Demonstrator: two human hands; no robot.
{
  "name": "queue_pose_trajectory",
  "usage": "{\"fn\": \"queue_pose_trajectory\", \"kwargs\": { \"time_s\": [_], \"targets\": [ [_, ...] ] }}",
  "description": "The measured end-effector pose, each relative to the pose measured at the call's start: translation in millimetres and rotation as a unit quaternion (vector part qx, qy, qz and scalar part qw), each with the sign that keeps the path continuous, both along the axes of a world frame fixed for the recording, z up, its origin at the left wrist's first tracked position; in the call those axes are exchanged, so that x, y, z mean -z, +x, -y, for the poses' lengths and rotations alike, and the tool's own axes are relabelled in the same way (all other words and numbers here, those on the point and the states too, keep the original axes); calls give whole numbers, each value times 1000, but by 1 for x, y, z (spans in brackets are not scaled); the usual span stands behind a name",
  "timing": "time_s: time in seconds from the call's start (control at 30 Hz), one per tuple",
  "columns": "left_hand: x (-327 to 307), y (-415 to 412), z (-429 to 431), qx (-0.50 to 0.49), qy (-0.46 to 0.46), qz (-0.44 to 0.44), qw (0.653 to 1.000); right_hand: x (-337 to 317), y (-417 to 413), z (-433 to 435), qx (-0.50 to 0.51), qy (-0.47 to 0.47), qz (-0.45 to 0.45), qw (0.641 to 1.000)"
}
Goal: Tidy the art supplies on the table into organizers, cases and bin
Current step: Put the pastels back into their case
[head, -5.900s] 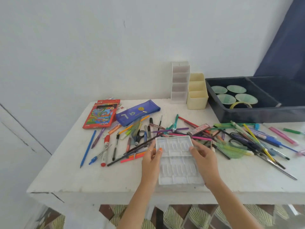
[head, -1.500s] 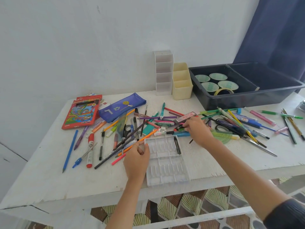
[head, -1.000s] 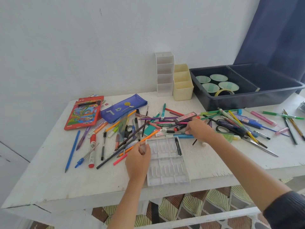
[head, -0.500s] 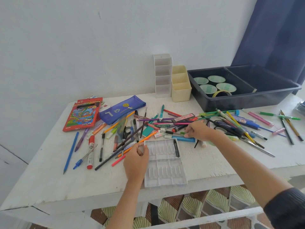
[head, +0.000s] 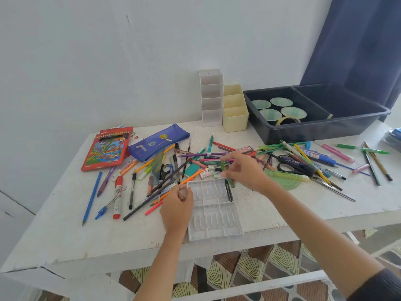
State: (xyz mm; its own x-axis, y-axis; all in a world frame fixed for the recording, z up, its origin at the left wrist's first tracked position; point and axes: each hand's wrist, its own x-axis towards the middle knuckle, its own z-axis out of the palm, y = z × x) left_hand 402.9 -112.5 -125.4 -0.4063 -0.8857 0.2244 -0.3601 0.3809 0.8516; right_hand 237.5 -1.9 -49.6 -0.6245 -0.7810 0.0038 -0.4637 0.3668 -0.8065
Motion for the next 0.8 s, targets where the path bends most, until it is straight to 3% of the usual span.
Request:
{"fn": "queue_pose_trajectory", "kwargs": {
  "time_s": [0.17, 0.27, 0.67, 0.8],
  "targets": [
    [0, 1, 0, 1, -10, 0, 1000, 23, 17, 0, 63, -19, 89, 994],
    [0, 0, 0, -3, -8, 3, 1000, 32, 19, -2, 84, 12, 3, 996],
    [0, 0, -1, -2, -18, 10, 1000, 43, 31, -10, 16, 91, -167, 982],
    [-1, 1, -2, -1, -20, 5, 1000, 40, 29, -9, 5, 131, -174, 976]
  ]
}}
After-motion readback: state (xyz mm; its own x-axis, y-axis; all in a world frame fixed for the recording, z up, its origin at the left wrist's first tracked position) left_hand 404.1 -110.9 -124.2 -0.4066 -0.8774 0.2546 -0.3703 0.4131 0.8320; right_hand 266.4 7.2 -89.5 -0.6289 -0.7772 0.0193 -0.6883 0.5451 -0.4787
